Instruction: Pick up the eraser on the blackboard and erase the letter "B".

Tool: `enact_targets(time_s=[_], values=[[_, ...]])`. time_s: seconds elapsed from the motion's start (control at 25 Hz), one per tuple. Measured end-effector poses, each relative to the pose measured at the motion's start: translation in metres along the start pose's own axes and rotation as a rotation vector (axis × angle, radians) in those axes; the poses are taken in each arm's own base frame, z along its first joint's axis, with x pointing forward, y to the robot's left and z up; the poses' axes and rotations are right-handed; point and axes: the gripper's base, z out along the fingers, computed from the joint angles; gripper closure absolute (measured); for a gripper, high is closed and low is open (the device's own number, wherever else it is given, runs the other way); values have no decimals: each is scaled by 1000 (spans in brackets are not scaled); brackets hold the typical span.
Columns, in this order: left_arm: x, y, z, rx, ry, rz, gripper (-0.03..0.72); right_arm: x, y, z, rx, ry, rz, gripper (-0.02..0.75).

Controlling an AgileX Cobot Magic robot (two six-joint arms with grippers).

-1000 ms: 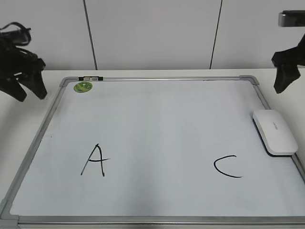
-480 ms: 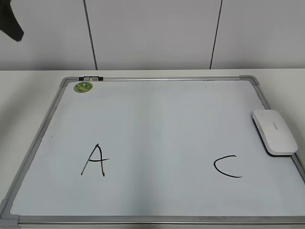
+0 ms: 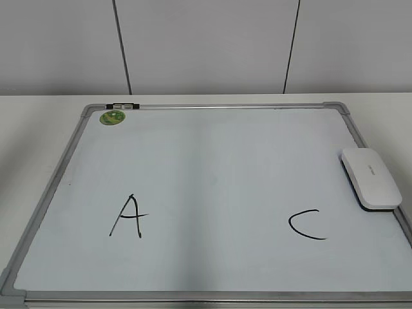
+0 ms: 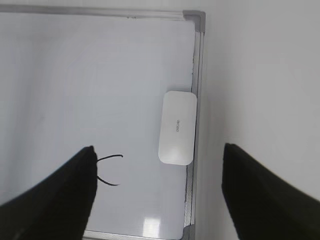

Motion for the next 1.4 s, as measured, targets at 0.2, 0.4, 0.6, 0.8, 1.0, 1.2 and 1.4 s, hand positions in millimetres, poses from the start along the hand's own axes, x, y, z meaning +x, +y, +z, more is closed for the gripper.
enact_targets(time_s=[0.2, 0.4, 0.6, 0.8, 1.0, 1.2, 1.4], values=[[21, -9, -62, -2, -132, 19, 237, 33, 5, -35, 4, -67, -6, 144], [69, -10, -84, -16, -124, 21, 237, 77, 8, -50, 22, -80, -15, 144], [129, -8, -89, -40, -86, 21, 237, 128, 12, -62, 26, -116, -18, 144], [176, -3, -89, -83, -69, 32, 237, 180, 15, -66, 43, -163, -26, 144], [211, 0, -79, -98, -34, 28, 237, 225, 14, -53, 74, -172, -34, 144], [245, 5, -56, -114, 47, 25, 237, 251, 13, -31, 81, -129, -34, 144], [270, 9, -33, -119, 53, 24, 236, 265, 12, -9, 77, -57, -31, 144]])
